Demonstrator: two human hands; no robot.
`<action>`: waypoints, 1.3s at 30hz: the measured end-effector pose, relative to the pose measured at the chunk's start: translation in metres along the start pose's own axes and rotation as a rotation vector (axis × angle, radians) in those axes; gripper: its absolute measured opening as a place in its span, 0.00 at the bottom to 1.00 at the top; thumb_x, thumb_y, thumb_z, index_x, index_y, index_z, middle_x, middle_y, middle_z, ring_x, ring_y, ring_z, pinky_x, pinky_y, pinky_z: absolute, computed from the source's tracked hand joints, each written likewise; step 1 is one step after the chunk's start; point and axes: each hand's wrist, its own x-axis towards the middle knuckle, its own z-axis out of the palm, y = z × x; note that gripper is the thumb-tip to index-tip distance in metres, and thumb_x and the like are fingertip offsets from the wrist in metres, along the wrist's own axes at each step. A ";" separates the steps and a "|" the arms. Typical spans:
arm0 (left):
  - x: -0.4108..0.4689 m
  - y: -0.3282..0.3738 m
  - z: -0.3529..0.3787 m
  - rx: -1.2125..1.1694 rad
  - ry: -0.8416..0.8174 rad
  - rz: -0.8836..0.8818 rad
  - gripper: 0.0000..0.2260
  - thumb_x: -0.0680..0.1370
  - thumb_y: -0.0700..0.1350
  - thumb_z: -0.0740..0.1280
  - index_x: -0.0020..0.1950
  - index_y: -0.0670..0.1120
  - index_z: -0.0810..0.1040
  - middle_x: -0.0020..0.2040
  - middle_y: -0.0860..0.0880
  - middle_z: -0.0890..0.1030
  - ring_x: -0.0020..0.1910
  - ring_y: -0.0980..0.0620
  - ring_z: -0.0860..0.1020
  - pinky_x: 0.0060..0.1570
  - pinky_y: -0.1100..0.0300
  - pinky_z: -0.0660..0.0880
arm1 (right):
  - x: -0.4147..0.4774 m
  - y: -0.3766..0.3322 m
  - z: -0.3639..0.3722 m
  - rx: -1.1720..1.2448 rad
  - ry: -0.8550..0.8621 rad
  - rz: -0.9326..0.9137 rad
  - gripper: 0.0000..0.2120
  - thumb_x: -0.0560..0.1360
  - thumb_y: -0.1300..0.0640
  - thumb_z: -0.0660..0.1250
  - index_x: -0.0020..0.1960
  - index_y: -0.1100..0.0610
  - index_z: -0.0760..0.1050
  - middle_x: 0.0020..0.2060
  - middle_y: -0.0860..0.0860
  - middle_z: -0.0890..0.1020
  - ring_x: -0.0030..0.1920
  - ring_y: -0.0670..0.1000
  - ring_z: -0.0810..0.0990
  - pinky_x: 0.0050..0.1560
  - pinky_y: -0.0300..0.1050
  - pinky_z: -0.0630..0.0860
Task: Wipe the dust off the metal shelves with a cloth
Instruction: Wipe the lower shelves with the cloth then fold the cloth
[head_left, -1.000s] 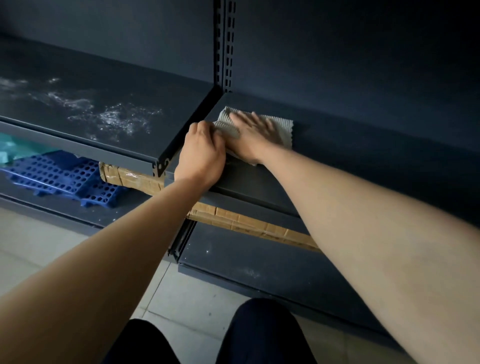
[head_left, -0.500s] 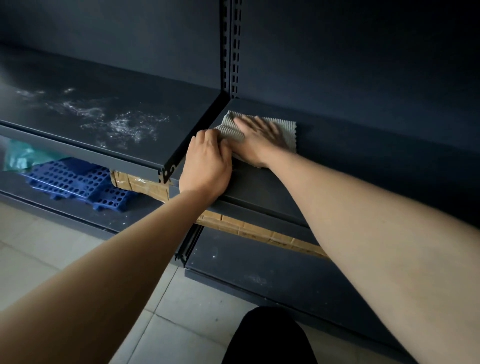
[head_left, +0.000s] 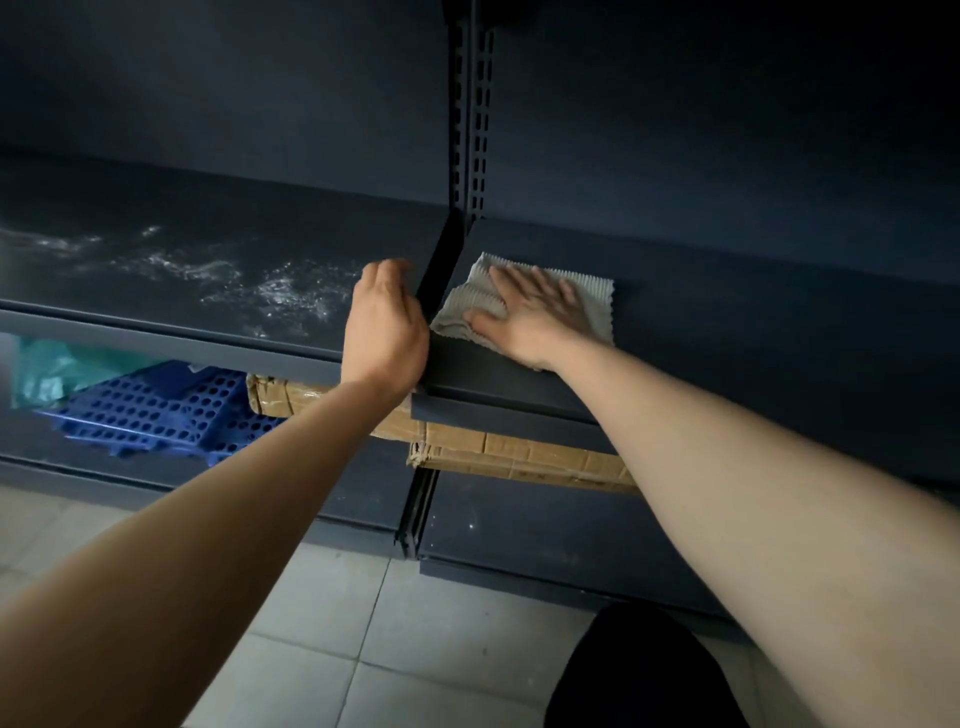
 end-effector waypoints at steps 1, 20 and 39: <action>0.002 -0.002 -0.002 0.008 -0.009 0.014 0.16 0.77 0.34 0.53 0.63 0.37 0.69 0.62 0.39 0.71 0.61 0.42 0.69 0.59 0.58 0.65 | -0.001 -0.007 0.001 0.006 -0.002 -0.004 0.36 0.77 0.31 0.45 0.78 0.48 0.42 0.78 0.48 0.45 0.78 0.53 0.42 0.75 0.54 0.40; 0.016 -0.033 -0.011 -0.022 -0.327 0.256 0.15 0.77 0.35 0.54 0.63 0.36 0.69 0.60 0.37 0.72 0.60 0.40 0.68 0.62 0.52 0.64 | -0.048 -0.015 0.006 0.043 0.045 0.317 0.31 0.79 0.36 0.45 0.78 0.46 0.45 0.78 0.45 0.47 0.78 0.50 0.44 0.75 0.51 0.41; 0.023 -0.058 -0.025 -0.060 -0.371 0.352 0.15 0.77 0.35 0.54 0.62 0.35 0.70 0.59 0.37 0.74 0.60 0.39 0.70 0.65 0.46 0.65 | -0.014 -0.069 0.011 0.030 0.043 0.347 0.35 0.77 0.32 0.46 0.78 0.47 0.43 0.78 0.48 0.46 0.78 0.53 0.43 0.75 0.55 0.41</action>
